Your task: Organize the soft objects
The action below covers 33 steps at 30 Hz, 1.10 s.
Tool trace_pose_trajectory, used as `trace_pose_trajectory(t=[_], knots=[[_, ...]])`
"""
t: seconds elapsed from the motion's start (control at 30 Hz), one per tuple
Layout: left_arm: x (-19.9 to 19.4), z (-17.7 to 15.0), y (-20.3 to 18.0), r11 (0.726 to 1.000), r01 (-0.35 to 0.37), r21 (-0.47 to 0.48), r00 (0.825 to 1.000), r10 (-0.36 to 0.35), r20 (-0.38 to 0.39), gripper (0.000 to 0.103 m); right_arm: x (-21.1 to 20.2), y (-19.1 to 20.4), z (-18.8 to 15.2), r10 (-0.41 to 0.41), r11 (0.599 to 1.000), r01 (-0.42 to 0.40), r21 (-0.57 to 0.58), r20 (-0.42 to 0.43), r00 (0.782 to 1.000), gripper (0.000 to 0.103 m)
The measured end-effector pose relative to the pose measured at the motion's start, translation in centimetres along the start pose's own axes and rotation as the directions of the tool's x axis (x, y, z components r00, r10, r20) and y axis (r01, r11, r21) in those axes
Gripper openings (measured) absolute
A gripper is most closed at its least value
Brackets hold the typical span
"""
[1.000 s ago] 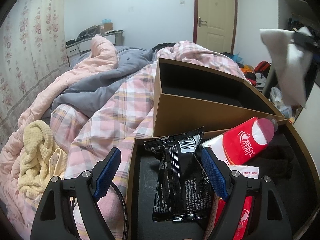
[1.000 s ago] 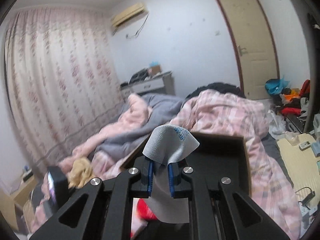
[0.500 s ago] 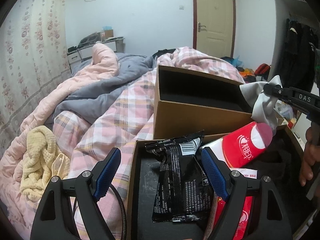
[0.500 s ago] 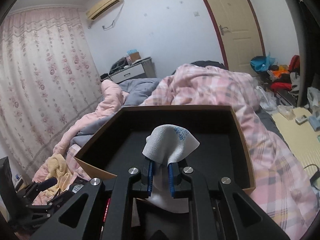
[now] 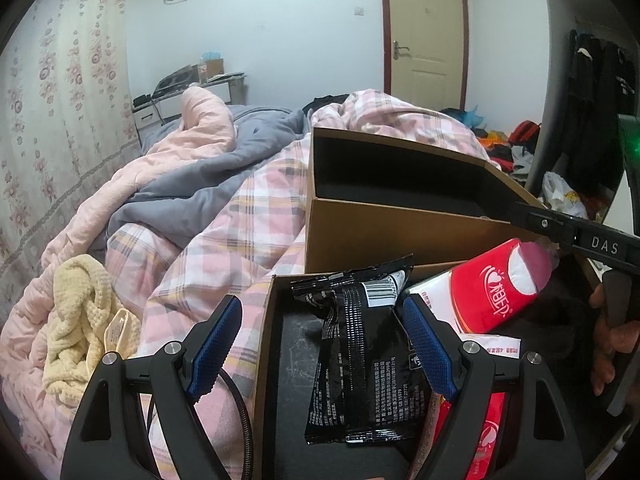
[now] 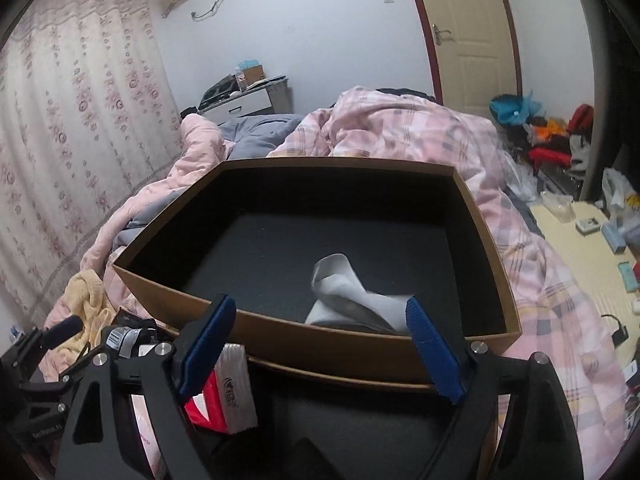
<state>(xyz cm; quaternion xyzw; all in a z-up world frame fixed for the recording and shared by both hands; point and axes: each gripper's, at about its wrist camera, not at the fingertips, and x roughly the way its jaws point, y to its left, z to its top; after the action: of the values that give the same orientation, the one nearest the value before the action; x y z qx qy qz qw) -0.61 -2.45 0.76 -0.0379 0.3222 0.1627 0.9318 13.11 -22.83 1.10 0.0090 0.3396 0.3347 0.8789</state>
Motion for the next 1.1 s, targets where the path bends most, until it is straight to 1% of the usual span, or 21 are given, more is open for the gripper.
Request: trace_pose_trajectory(t=[0.13,0.2,0.27,0.3,0.33,0.37,0.4,0.43,0.47,0.5,0.57,0.6,0.67,0.7,0.73,0.83,0.9,0.93,1.0,1.03,1.1], knots=[[-0.1,0.2,0.1,1.000,0.003,-0.011,1.000,-0.003,-0.004,0.080,-0.7,-0.7,0.3,0.006,0.999,-0.006,0.032,0.013,1.000,0.086],[-0.5,0.6,0.7,0.999,0.021,-0.040,1.000,-0.021,0.002,0.080,-2.2,-1.4,0.7,0.032,0.997,-0.036,0.066,0.060,0.998,0.086],[-0.7,1.0,1.8,0.994,0.058,-0.094,0.998,-0.058,0.009,0.080,-4.0,-2.3,1.5,-0.001,0.997,-0.007,0.074,0.110,0.994,0.086],[-0.7,1.2,2.2,0.990,0.076,-0.119,0.997,-0.076,0.007,0.080,-4.6,-3.1,2.0,-0.042,0.997,0.033,0.075,0.119,0.992,0.090],[-0.6,1.2,2.7,0.984,0.097,-0.147,0.995,-0.098,0.002,0.080,-4.9,-4.3,2.6,-0.090,0.993,0.081,0.082,0.112,0.990,0.099],[-0.5,1.2,3.0,0.981,0.106,-0.163,0.994,-0.108,-0.001,0.080,-4.8,-5.3,3.1,-0.119,0.989,0.111,0.093,0.093,0.989,0.102],[-0.4,1.2,3.1,0.978,0.109,-0.175,0.994,-0.112,-0.006,0.080,-4.0,-6.7,3.4,-0.141,0.984,0.135,0.117,0.046,0.989,0.102],[-0.2,1.2,3.2,0.977,0.109,-0.182,0.994,-0.113,-0.013,0.080,-2.5,-8.5,3.5,-0.149,0.975,0.153,0.159,-0.040,0.988,0.102],[-0.2,1.2,3.2,0.977,0.109,-0.183,0.993,-0.114,-0.017,0.080,-1.2,-9.7,3.4,-0.142,0.969,0.159,0.191,-0.099,0.985,0.102],[-0.2,1.3,3.2,0.977,0.111,-0.184,0.993,-0.116,-0.018,0.080,1.1,-11.2,2.9,-0.102,0.963,0.144,0.229,-0.186,0.977,0.102],[-0.6,1.3,3.3,0.975,0.115,-0.189,0.993,-0.118,-0.005,0.080,3.6,-12.4,2.3,-0.064,0.959,0.134,0.251,-0.270,0.961,0.099],[-0.8,1.2,3.4,0.975,0.118,-0.189,0.993,-0.119,0.002,0.080,4.8,-13.0,2.0,-0.055,0.958,0.137,0.252,-0.306,0.951,0.092],[-0.8,1.2,3.4,0.974,0.118,-0.191,0.993,-0.120,0.002,0.080,6.5,-13.6,1.6,-0.021,0.954,0.118,0.275,-0.332,0.943,0.072],[-0.8,1.2,3.4,0.974,0.120,-0.193,0.993,-0.122,-0.001,0.080,7.1,-13.7,1.4,0.044,0.952,0.061,0.301,-0.327,0.944,0.043],[-0.8,1.2,3.5,0.973,0.124,-0.195,0.992,-0.127,-0.003,0.080,7.8,-13.4,1.4,0.083,0.955,0.023,0.297,-0.341,0.937,0.029],[-0.9,1.2,3.8,0.968,0.137,-0.211,0.990,-0.141,-0.001,0.080,8.2,-11.4,2.3,-0.016,0.987,0.074,0.146,-0.361,0.933,0.025],[-1.2,1.3,4.0,0.964,0.149,-0.221,0.988,-0.153,0.001,0.080,8.0,-9.5,3.2,-0.067,0.997,0.078,0.016,-0.349,0.935,0.025],[-1.4,1.4,4.1,0.960,0.161,-0.229,0.986,-0.164,0.004,0.080,7.9,-8.8,3.4,-0.068,0.998,0.065,-0.022,-0.339,0.938,0.025],[-1.7,1.5,4.3,0.955,0.179,-0.237,0.983,-0.182,0.008,0.080,7.6,-7.7,4.1,-0.019,0.999,0.002,-0.052,-0.331,0.943,0.025],[-2.0,1.5,4.3,0.953,0.187,-0.237,0.982,-0.191,0.010,0.080,7.7,-6.7,4.3,-0.002,0.996,-0.028,-0.082,-0.338,0.941,0.022],[-2.4,1.7,4.3,0.954,0.189,-0.233,0.982,-0.190,0.018,0.080,8.0,-5.7,4.3,-0.048,0.990,0.001,-0.138,-0.338,0.940,0.020]])
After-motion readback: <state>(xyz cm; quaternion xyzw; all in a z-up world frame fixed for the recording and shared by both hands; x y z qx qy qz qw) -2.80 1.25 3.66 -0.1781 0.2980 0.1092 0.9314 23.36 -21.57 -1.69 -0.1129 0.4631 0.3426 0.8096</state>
